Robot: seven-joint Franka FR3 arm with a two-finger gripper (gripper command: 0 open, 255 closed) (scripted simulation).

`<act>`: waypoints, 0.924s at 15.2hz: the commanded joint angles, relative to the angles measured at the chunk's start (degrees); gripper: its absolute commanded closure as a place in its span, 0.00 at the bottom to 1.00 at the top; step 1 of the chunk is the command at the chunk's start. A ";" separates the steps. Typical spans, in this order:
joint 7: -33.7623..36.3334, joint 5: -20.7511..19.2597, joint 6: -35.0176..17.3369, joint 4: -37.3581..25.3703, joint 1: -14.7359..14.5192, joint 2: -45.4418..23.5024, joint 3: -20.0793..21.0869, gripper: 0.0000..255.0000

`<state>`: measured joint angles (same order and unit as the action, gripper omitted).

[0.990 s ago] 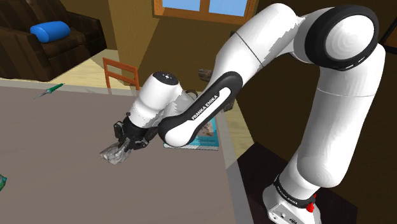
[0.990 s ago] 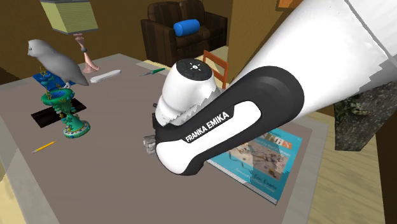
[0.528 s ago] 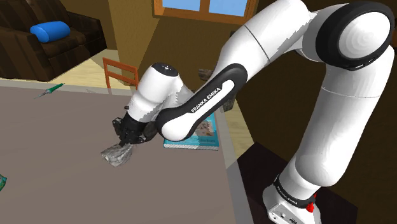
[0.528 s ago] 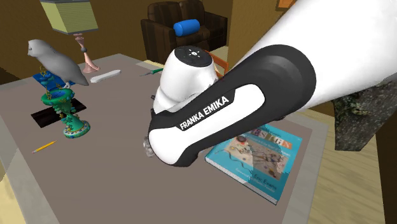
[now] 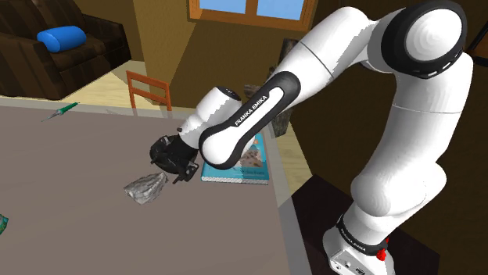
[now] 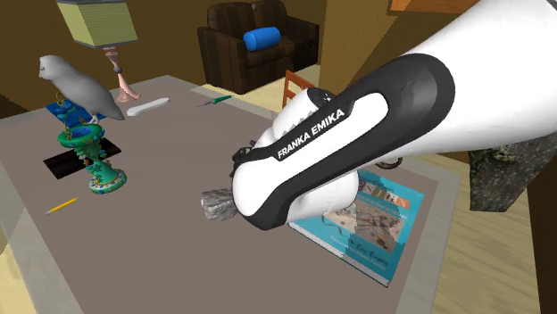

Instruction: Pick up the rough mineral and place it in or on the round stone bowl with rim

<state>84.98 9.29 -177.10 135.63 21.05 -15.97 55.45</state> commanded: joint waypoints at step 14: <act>2.42 -3.43 -2.72 -2.61 -10.29 -4.21 -10.19 1.00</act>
<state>87.40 5.86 -179.82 133.02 10.76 -20.18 45.25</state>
